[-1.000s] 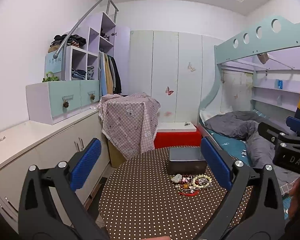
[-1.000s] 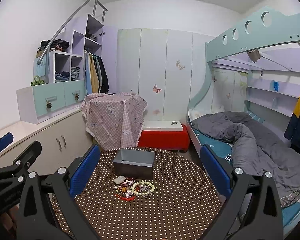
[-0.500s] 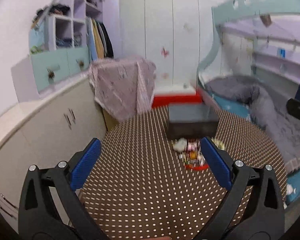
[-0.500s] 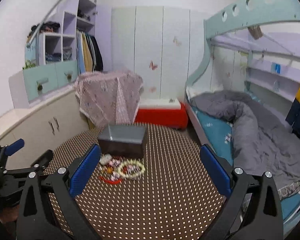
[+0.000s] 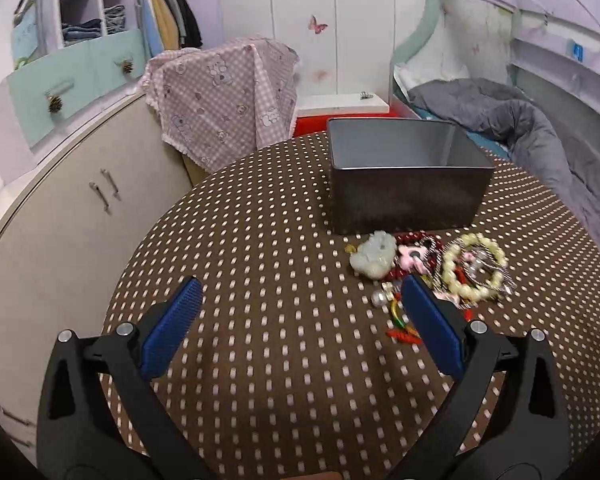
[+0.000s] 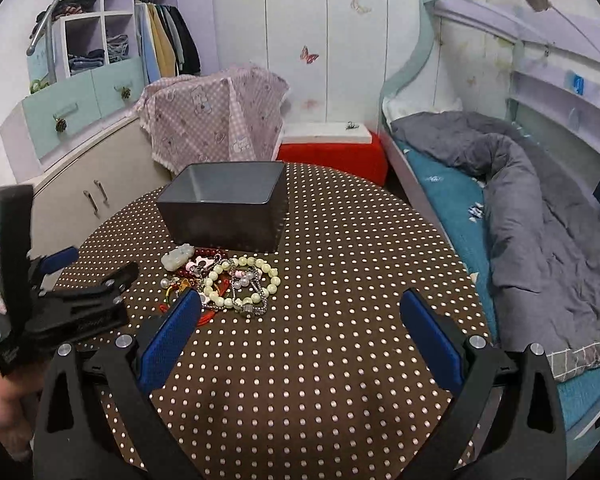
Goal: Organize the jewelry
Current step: 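Move both tools down toward the jewelry pile beside the grey box, then grasp the jade pendant with the left tool while the right tool grasps the cream bead bracelet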
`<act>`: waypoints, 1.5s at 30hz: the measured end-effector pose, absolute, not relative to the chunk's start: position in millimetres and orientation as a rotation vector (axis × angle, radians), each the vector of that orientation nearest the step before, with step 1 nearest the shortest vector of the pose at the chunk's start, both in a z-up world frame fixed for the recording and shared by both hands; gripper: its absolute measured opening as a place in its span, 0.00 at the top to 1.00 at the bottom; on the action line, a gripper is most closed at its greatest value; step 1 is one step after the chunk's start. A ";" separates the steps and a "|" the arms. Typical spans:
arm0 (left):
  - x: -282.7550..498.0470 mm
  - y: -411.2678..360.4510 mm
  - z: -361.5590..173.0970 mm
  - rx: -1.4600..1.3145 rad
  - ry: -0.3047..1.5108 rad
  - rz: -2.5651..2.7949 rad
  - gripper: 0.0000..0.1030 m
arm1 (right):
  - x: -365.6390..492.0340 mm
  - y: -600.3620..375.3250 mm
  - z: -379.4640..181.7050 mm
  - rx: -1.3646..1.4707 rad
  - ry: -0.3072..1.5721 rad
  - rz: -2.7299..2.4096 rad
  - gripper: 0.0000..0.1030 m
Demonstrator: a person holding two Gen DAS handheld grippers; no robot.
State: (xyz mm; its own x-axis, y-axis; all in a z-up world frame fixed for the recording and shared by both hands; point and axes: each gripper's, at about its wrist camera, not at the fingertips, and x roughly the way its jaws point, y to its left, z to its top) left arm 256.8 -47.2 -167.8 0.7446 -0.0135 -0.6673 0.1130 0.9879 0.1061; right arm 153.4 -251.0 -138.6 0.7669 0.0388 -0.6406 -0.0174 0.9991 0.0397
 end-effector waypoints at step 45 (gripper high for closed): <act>275.0 -33.5 -190.0 0.091 0.819 -0.317 0.59 | 237.3 -265.9 -182.1 0.061 0.906 0.138 0.15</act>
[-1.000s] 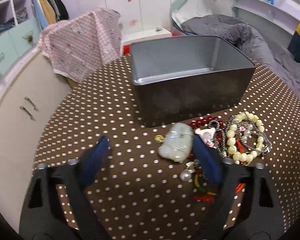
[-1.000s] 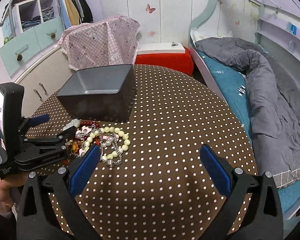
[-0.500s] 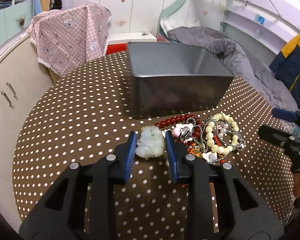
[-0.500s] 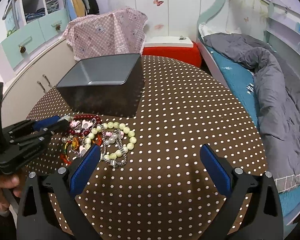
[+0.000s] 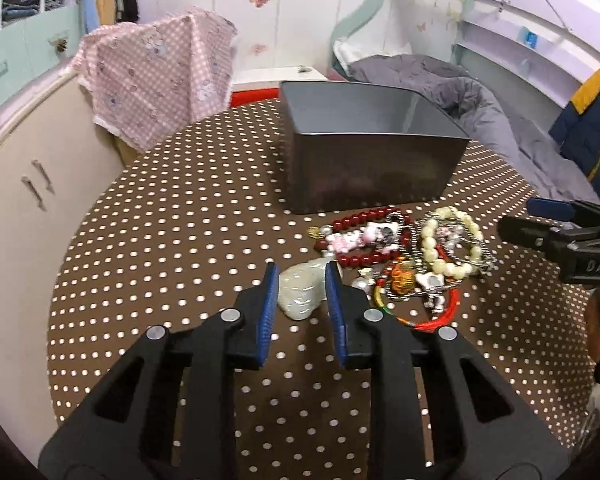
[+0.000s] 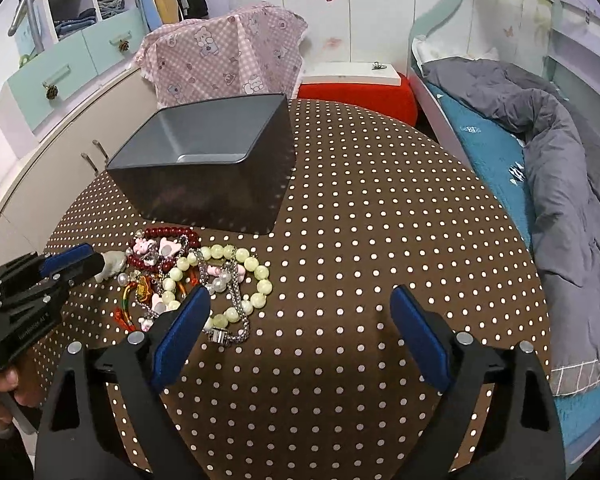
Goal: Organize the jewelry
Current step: 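Grasp the jade pendant with the left tool while the right tool grasps the cream bead bracelet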
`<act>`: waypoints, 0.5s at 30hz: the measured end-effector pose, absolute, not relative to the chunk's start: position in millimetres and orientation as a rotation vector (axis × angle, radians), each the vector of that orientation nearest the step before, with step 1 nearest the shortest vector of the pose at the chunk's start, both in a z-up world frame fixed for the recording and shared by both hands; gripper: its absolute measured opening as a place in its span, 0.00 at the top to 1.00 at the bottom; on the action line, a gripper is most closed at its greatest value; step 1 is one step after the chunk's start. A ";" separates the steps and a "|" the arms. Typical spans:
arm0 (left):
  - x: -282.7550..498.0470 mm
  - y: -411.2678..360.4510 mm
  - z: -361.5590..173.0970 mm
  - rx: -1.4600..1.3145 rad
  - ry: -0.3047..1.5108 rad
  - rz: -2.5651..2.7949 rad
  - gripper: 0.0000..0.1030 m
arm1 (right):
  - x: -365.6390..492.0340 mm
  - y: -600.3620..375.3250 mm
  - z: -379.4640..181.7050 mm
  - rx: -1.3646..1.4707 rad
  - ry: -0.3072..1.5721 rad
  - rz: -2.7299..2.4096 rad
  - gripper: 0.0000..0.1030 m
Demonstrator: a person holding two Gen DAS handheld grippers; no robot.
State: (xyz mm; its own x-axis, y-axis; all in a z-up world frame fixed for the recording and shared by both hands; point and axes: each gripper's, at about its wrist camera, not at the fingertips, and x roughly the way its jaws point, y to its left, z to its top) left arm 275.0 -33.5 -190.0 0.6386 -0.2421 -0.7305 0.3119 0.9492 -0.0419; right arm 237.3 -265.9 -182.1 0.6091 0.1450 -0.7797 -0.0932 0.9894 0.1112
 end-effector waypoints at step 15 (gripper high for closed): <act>294.5 -49.5 -205.4 0.200 0.868 -0.412 0.56 | 265.2 -263.3 -199.3 0.004 0.978 0.195 0.43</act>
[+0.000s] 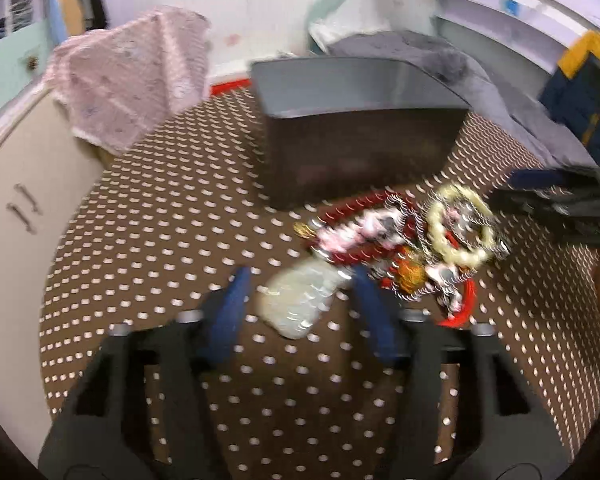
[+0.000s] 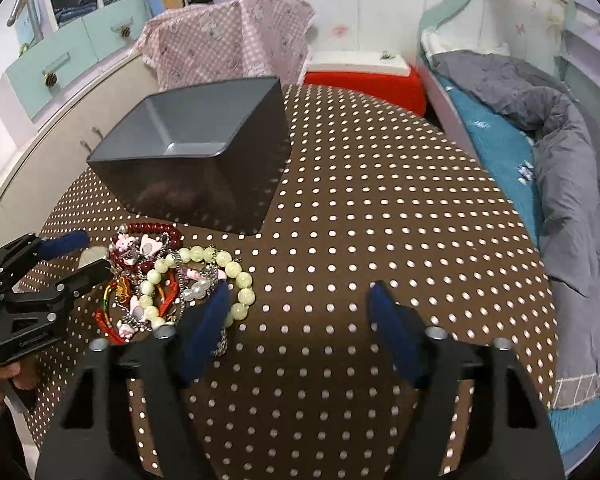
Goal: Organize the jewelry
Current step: 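Grasp the jade pendant with the left tool while the right tool grasps the cream bead bracelet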
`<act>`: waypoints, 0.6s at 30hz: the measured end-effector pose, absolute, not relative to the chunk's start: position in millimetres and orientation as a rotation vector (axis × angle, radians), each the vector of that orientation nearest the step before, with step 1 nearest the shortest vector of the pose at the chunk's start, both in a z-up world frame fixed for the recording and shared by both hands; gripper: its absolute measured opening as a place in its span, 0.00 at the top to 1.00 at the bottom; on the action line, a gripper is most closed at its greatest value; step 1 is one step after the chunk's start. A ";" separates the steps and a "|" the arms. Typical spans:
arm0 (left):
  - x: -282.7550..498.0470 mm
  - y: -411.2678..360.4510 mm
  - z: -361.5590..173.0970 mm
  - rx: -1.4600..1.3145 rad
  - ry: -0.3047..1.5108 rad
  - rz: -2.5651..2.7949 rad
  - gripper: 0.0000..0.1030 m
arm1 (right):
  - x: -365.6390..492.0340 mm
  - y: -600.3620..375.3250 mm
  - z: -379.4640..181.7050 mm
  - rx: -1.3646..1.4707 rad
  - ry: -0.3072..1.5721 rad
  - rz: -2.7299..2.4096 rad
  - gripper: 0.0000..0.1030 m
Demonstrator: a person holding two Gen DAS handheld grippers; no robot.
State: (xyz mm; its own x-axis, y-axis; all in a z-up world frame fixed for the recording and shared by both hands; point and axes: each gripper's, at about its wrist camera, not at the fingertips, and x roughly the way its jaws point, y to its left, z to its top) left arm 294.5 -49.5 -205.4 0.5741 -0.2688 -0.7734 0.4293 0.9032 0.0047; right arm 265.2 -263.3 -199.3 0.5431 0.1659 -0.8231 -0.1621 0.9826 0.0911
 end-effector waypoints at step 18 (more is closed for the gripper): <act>298.1 -46.5 -205.8 0.160 0.874 -0.439 0.71 | 239.0 -232.0 -169.7 -0.164 0.906 0.303 0.92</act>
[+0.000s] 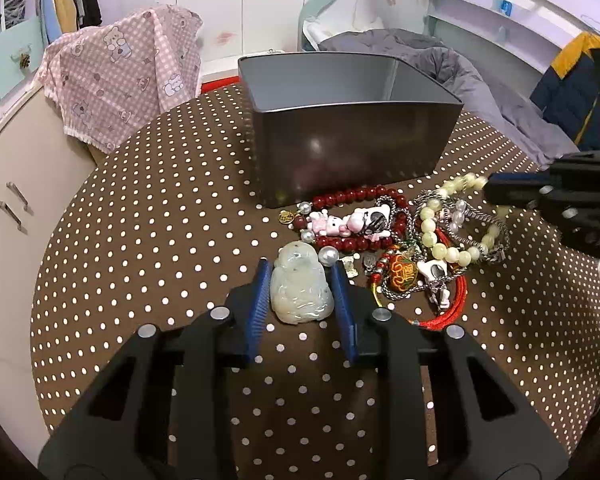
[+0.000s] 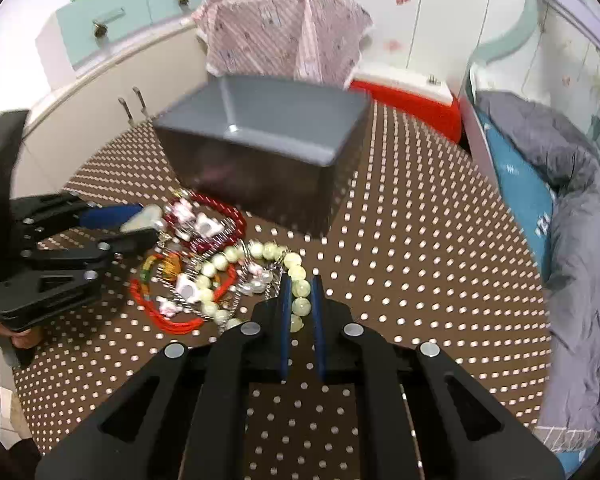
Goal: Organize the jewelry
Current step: 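Grasp the jade pendant with the left tool while the right tool grasps the cream bead bracelet, then lift the cream bead bracelet with the right tool toward the grey box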
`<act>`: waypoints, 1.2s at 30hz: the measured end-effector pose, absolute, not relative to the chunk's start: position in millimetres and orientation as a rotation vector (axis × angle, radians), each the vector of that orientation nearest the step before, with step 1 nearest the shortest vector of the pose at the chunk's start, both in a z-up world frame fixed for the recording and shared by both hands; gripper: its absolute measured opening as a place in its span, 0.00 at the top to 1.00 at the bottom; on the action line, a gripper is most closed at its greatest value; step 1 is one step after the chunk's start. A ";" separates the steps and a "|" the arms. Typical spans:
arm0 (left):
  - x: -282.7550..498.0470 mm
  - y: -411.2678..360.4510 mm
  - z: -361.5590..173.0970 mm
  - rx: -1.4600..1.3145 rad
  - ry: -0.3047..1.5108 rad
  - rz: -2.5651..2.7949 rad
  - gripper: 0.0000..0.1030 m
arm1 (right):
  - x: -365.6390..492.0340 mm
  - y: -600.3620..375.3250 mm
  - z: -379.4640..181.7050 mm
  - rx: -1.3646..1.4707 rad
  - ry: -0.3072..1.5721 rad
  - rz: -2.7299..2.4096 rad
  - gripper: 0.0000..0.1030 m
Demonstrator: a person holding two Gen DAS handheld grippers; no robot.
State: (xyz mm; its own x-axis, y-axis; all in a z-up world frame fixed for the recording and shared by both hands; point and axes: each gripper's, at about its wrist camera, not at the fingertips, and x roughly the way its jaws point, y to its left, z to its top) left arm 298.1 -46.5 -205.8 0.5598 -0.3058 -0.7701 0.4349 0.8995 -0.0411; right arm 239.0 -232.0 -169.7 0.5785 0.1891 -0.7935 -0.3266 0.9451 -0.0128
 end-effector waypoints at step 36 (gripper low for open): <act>267.5 -60.8 -202.9 0.191 0.882 -0.422 0.72 | 214.4 -265.8 -89.4 0.106 0.701 0.464 0.92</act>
